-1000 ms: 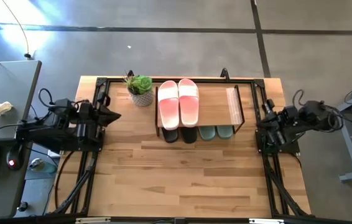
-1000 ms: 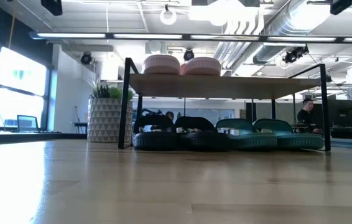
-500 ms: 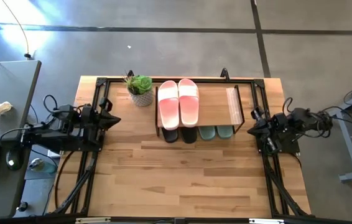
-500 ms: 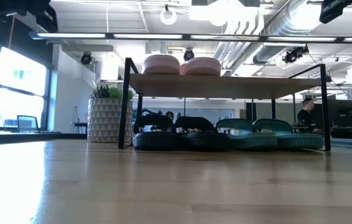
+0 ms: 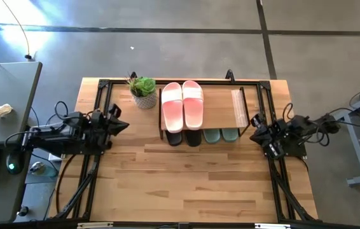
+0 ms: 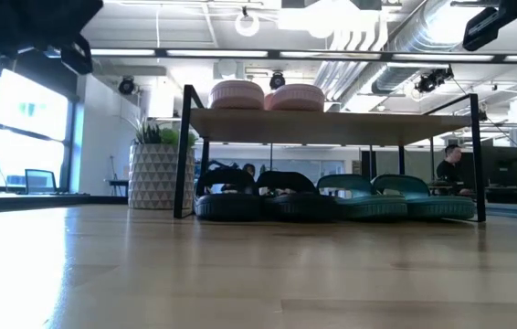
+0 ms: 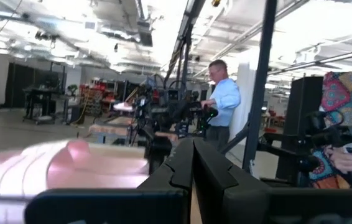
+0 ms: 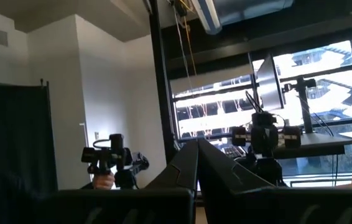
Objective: Pick and place slides into the shelf
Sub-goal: Return to Home Position
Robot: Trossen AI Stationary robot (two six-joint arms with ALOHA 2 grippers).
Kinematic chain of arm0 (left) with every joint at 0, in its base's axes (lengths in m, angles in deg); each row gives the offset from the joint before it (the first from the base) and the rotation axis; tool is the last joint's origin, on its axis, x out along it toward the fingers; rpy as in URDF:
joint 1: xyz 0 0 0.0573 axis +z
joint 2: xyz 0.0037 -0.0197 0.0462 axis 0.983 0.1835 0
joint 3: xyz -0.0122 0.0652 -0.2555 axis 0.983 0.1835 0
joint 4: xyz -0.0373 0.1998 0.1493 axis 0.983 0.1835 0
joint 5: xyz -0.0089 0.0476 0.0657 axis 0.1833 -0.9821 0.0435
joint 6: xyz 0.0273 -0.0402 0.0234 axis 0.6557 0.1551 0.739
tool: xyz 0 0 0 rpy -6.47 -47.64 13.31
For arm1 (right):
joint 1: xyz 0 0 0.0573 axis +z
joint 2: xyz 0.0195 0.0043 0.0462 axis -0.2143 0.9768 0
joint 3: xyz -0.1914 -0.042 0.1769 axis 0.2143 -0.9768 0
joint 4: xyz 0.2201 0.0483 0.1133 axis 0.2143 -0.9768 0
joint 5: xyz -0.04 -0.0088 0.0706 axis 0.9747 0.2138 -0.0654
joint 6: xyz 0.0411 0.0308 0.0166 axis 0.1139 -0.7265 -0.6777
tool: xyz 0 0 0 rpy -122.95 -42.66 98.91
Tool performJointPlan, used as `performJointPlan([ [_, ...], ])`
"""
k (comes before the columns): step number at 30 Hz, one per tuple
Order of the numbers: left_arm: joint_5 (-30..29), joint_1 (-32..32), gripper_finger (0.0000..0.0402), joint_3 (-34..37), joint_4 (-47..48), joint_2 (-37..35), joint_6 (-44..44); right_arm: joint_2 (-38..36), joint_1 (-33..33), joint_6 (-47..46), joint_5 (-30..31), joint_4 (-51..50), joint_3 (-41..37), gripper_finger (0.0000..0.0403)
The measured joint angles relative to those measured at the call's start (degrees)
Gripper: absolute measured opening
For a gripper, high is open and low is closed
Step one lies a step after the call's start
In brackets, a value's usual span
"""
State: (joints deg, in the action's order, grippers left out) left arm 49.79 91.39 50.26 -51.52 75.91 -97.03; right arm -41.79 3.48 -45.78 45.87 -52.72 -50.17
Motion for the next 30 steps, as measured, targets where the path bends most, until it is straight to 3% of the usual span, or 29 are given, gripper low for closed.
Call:
performJointPlan([
  [9, -1.78, 0.00, 0.0000, 3.73, 0.04, 0.00, -3.06, 0.00, 0.00, 0.00, 0.01, 1.10, -1.15, 0.0000],
  [21, -1.98, 0.00, 0.0000, 3.74, 3.60, 0.00, -4.04, 0.00, 0.00, 0.17, 0.23, -3.75, -1.25, 0.0000],
  [30, -1.98, 0.00, 0.0001, 3.74, 4.01, 0.02, -4.22, 0.07, -0.02, 1.44, 1.52, 0.59, -4.26, 0.0000],
])
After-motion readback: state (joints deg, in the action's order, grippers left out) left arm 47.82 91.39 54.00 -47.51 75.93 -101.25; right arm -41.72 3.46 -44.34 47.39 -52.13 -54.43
